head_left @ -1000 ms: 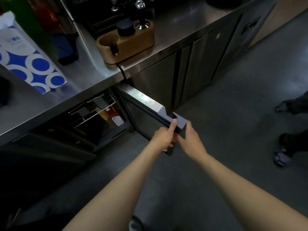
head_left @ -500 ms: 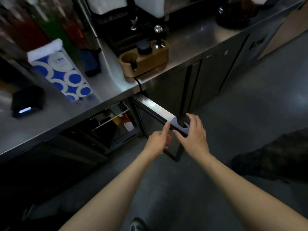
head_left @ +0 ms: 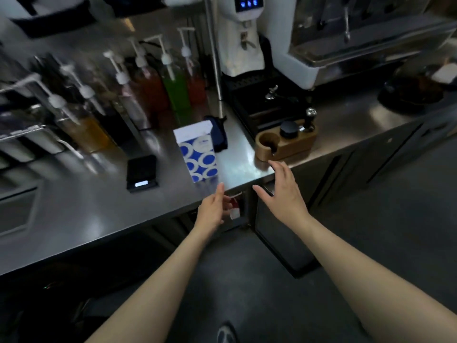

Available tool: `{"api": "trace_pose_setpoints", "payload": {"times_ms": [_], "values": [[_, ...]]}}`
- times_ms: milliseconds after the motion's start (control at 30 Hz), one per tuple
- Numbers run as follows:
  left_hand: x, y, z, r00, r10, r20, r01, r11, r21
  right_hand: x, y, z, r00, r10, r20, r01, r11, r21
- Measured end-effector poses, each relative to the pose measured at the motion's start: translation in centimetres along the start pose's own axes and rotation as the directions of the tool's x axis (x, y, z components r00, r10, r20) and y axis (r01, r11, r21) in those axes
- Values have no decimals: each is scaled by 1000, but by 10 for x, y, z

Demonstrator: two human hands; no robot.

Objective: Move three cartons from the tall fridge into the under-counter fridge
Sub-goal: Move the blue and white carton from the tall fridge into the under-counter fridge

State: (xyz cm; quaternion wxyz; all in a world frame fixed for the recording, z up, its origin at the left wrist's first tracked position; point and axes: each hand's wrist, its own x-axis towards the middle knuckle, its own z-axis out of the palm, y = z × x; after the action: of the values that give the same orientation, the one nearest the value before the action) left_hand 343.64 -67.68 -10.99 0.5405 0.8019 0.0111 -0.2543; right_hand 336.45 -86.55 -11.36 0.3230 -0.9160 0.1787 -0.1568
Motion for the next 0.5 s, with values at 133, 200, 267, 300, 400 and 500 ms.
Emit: {"api": "trace_pose_setpoints", "payload": {"times_ms": [133, 200, 267, 300, 400, 500], "values": [[24, 21, -53, 1000, 26, -17, -27, 999, -23, 40, -45, 11, 999, -31, 13, 32, 999, -6], [34, 29, -76, 999, 45, -12, -46, 998, -36, 54, -62, 18, 999, -29, 37, 30, 999, -16], [44, 38, -100, 998, 63, -21, -64, 996, -59, 69, -82, 27, 998, -21, 58, 23, 999, -35], [49, 42, -108, 997, 77, -27, -78, 996, -53, 75, -90, 31, 997, -11, 74, 14, 999, -45], [69, 53, -128, 993, 114, -27, -113, 993, 10, 92, -111, 42, 990, 25, 139, -21, 999, -33], [87, 63, -137, 993, 120, 8, -120, 991, 56, 101, -121, 51, 984, 59, 170, -65, 997, 30]]}}
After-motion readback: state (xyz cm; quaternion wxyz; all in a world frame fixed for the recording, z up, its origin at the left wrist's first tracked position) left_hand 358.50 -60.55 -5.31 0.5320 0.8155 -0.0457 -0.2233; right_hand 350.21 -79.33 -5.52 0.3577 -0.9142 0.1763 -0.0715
